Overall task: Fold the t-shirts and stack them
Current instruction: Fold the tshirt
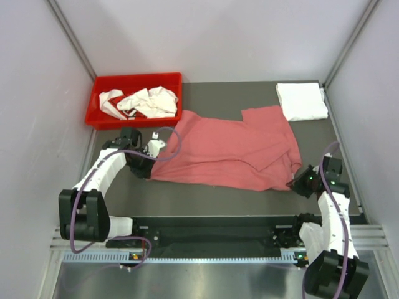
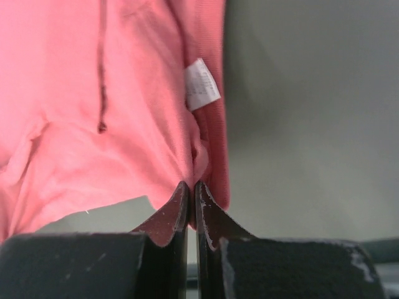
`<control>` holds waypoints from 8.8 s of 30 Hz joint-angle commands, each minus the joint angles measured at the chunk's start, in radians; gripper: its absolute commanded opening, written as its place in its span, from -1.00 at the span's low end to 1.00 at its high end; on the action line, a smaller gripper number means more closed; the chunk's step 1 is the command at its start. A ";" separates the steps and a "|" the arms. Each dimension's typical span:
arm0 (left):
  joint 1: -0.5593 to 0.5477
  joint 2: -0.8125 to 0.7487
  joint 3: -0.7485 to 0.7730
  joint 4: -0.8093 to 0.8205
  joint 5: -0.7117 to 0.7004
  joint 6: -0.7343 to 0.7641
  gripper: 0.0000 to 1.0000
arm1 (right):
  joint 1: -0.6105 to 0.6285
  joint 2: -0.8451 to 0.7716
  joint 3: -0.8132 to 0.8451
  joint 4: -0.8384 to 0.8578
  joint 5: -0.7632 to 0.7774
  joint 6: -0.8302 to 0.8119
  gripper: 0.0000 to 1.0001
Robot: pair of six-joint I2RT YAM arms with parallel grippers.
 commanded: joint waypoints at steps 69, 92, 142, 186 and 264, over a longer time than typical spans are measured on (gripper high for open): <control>-0.081 0.282 -0.014 0.438 -0.431 -0.351 -1.00 | 0.259 1.034 0.552 0.501 0.322 -0.299 -0.84; -0.001 0.306 0.272 0.456 -0.333 -0.316 -0.06 | 0.380 1.171 1.005 0.394 0.290 -0.388 0.00; -0.053 0.150 0.128 0.519 -0.276 -0.190 -1.00 | 0.440 0.597 0.601 0.365 0.337 -0.317 -1.00; -0.003 0.020 0.179 0.137 -0.217 -0.125 -0.04 | 0.440 0.235 0.191 0.369 0.468 -0.107 0.25; -0.078 -0.093 -0.323 0.174 -0.266 -0.018 -0.28 | 0.437 0.856 0.510 0.473 0.417 -0.222 0.47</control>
